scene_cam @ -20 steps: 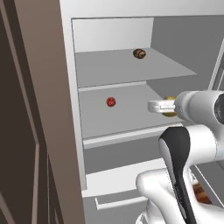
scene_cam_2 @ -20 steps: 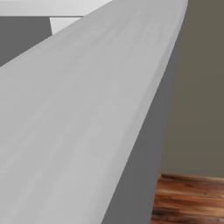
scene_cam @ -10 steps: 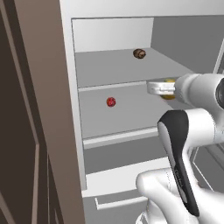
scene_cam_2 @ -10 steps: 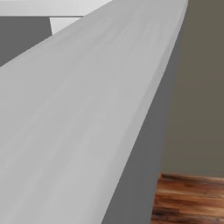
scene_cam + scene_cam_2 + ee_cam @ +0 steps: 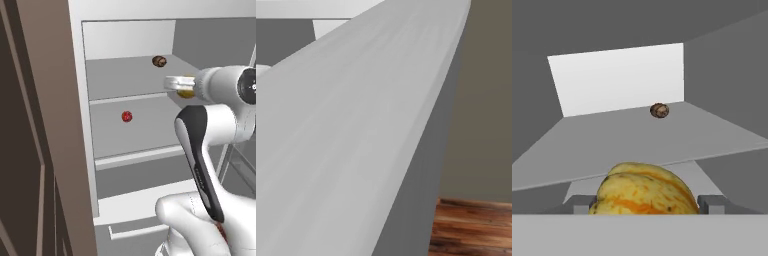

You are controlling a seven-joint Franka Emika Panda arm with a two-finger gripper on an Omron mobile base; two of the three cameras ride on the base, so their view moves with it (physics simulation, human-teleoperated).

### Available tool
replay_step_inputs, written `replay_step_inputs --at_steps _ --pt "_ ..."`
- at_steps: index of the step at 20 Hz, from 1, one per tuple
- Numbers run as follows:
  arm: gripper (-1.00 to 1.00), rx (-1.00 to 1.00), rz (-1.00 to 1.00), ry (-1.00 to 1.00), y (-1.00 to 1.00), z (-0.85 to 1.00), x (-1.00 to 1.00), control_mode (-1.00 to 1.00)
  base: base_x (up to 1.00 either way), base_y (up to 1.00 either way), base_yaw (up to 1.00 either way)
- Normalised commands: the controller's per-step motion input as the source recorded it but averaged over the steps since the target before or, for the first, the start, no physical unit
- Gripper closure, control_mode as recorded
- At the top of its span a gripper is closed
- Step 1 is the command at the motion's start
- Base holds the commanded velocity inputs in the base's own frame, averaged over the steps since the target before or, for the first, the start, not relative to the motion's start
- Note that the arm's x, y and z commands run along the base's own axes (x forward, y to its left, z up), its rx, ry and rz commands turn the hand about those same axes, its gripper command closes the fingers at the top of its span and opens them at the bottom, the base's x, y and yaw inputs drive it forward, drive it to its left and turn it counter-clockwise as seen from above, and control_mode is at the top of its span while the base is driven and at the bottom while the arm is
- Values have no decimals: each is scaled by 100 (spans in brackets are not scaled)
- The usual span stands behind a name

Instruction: Place the squash in the correct fridge rack based on whether it is a fruit or vegetable. Finally, close the fridge door.

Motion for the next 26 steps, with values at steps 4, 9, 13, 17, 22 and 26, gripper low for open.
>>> replay_step_inputs --at_steps 4,9,13,17,22,26 --pt "100 1 0 0 0 1 49 -100 0 0 0" --pt "100 0 3 0 -7 -10 77 -100 0 0 0" --pt "100 0 4 3 -7 -52 99 -100 0 0 0" --pt "100 0 3 5 -1 -65 100 -100 0 0 0" --pt "100 2 1 0 -1 -10 95 -100 0 0 0" --pt "100 1 0 0 -2 0 79 -100 0 0 0"
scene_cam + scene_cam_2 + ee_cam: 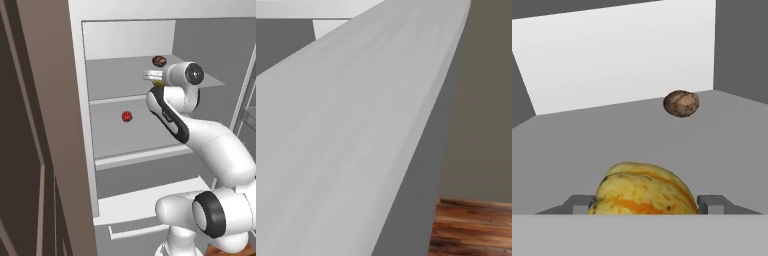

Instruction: Place the squash in the correct fridge rack based on whether it is a fruit or vegetable. Finally, close the fridge door.

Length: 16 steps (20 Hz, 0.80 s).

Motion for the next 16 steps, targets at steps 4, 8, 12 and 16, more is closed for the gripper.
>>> replay_step_inputs --at_steps 4,8,12,16 --pt "100 0 0 0 0 0 82 -100 0 0 0" --pt "100 0 0 0 0 -9 79 -100 0 0 0" --pt "-100 0 0 0 0 -12 52 -100 0 0 0" --pt "-100 0 0 0 0 -2 4 -100 0 0 0"
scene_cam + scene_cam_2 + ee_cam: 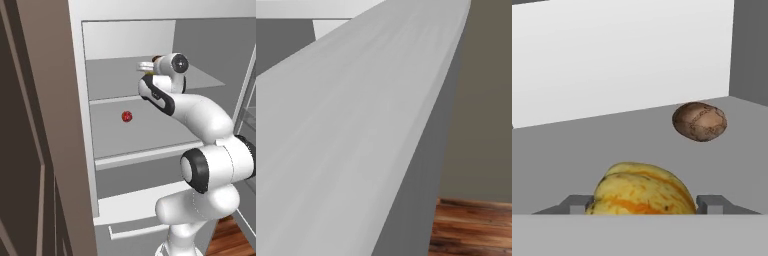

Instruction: Place the squash in the correct fridge rack based on whether it is a fruit or vegetable. Finally, close the fridge door.

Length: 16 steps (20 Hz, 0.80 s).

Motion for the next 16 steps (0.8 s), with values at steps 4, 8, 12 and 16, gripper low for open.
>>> replay_step_inputs --at_steps 4,8,12,16 --pt "-100 0 0 -1 0 18 -6 -100 0 0 0" --pt "-100 0 0 -8 0 48 0 -100 0 0 0" --pt "-100 0 0 -9 1 43 -8 -100 0 0 0" --pt "-100 -4 0 7 3 2 -58 -100 0 0 0"
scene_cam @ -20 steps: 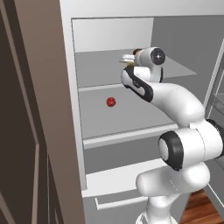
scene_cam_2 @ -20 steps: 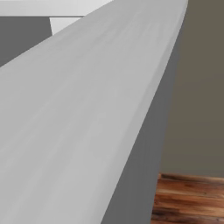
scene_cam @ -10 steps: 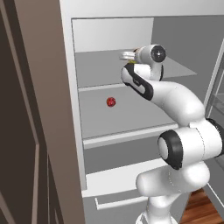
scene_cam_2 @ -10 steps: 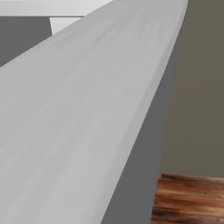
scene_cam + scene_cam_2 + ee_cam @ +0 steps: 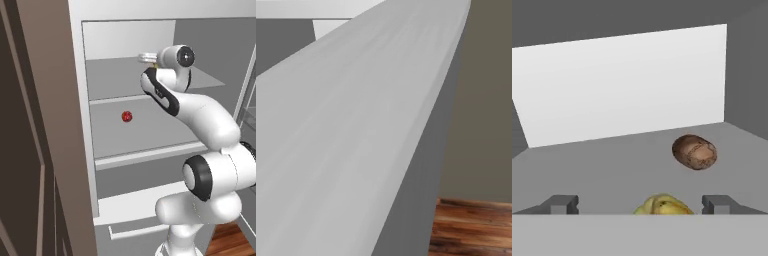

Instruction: Place the squash in the correct fridge rack based on whether it is a fruit or vegetable. Finally, close the fridge door.

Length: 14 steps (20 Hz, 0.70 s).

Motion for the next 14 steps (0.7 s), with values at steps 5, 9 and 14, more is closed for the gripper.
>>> replay_step_inputs --at_steps 5,9,14 --pt "-100 -7 0 23 6 0 -89 -100 0 0 0" --pt "-100 -7 0 15 5 -9 -100 -100 0 0 0" --pt "-100 -9 0 24 0 -39 -96 -100 0 0 0"
